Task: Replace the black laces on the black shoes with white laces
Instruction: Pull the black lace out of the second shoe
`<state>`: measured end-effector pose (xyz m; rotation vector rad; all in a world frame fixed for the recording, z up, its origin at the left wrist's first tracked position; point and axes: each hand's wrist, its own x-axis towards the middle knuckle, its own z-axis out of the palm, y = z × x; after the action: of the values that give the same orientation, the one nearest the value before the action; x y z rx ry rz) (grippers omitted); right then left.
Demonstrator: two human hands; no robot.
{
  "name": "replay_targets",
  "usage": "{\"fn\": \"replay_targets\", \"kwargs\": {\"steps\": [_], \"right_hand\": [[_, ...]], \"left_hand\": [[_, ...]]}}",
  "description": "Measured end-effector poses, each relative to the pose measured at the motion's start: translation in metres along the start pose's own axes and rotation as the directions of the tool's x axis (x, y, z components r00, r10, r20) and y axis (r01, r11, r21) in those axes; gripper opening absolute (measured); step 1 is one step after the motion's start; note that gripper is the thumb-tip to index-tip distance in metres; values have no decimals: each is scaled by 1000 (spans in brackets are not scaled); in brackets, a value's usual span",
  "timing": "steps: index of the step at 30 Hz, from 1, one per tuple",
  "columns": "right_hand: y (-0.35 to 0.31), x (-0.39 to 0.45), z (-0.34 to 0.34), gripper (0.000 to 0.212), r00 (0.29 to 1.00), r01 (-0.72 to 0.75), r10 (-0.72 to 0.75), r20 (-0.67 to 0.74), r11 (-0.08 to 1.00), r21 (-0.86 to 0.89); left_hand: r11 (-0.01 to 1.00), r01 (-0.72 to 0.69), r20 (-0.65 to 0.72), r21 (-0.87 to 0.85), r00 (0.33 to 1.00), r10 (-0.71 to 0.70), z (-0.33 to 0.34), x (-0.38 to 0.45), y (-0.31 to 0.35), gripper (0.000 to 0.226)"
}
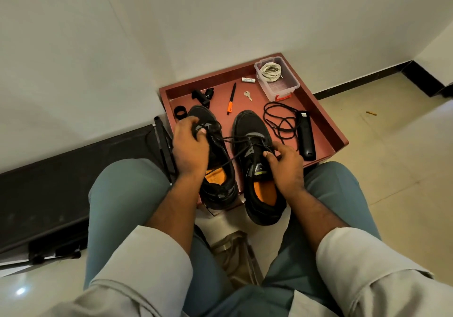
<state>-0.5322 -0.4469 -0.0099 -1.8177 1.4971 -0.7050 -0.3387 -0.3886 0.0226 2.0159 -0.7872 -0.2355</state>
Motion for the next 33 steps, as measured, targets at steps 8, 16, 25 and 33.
{"fn": "replay_targets", "kwargs": {"steps": [8, 16, 25, 33], "right_hand": [[2, 5, 15, 37, 998, -5, 7, 57, 999, -41], [7, 9, 15, 55, 979, -94, 136, 151, 962, -258], [16, 10, 21, 43, 971, -126, 155, 179, 978, -166], [17, 8, 21, 39, 971, -90, 121, 205, 984, -155]], "left_hand": [[815, -489, 618, 311, 755, 217, 36, -19, 12, 56], [582, -511, 672, 633, 735, -86, 46, -7, 44, 18], [955, 1, 407, 298, 905, -128, 32, -4, 12, 16], [935, 350, 143, -60, 930, -339, 12, 8, 8, 13]]}}
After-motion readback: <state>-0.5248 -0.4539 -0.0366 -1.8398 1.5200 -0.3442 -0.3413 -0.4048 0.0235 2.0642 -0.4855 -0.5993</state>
